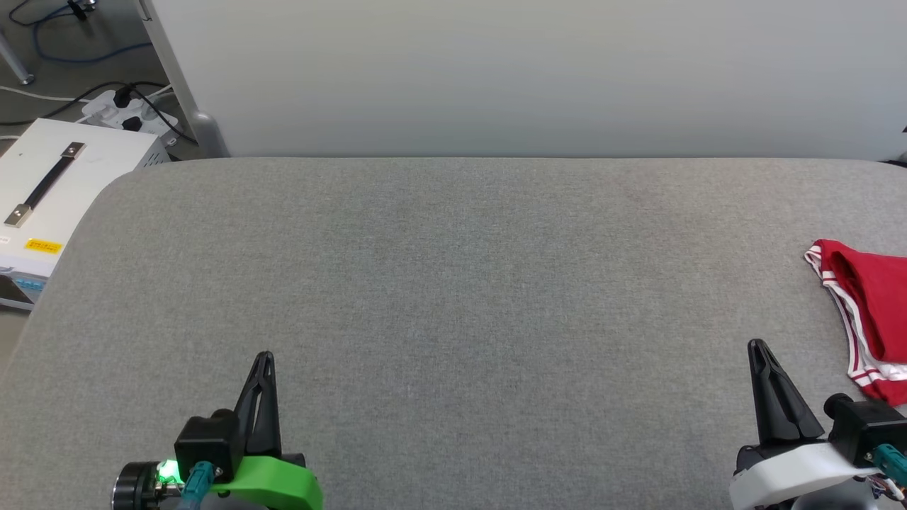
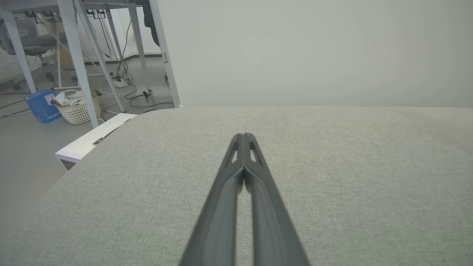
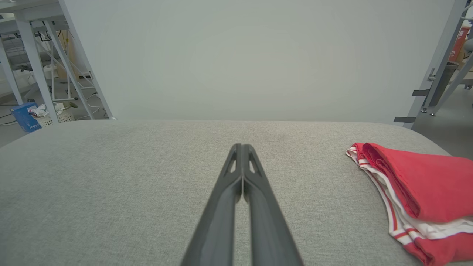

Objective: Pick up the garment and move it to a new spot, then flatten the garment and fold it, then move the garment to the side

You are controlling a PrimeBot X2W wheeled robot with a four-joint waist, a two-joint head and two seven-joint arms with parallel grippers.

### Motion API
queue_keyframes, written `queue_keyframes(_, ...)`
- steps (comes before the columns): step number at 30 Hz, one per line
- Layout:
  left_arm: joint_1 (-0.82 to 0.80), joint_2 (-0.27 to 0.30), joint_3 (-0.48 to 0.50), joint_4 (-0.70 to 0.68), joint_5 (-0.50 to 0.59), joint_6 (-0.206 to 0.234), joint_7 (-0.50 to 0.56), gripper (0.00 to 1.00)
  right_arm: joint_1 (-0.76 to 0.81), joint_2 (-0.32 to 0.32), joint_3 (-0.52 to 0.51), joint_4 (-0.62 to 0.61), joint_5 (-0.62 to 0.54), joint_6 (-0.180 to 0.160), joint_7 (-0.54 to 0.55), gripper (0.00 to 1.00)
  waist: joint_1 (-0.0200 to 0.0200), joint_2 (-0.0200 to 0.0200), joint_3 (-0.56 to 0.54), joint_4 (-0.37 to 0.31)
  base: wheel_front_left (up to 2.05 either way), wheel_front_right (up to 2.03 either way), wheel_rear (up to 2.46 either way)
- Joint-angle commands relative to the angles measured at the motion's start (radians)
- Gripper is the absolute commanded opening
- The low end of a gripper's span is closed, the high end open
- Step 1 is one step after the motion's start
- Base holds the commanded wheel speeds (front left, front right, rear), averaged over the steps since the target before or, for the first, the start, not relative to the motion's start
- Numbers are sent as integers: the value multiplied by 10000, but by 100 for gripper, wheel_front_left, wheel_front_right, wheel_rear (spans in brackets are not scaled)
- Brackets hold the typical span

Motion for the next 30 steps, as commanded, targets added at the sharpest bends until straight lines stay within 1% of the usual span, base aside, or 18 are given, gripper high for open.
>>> queue_keyframes(1, -84, -50, 29, -42, 107, -7, 64, 0, -101, 23, 24, -67, -102, -1, 70, 0, 1, 0, -1, -2, 0, 0, 0)
queue_keyframes(30, -252, -148, 142, -231, 327, -21, 687, 0, -292, 171, 81, -195, -561, -4, 695, 0, 1, 0, -15, -51, 0, 0, 0)
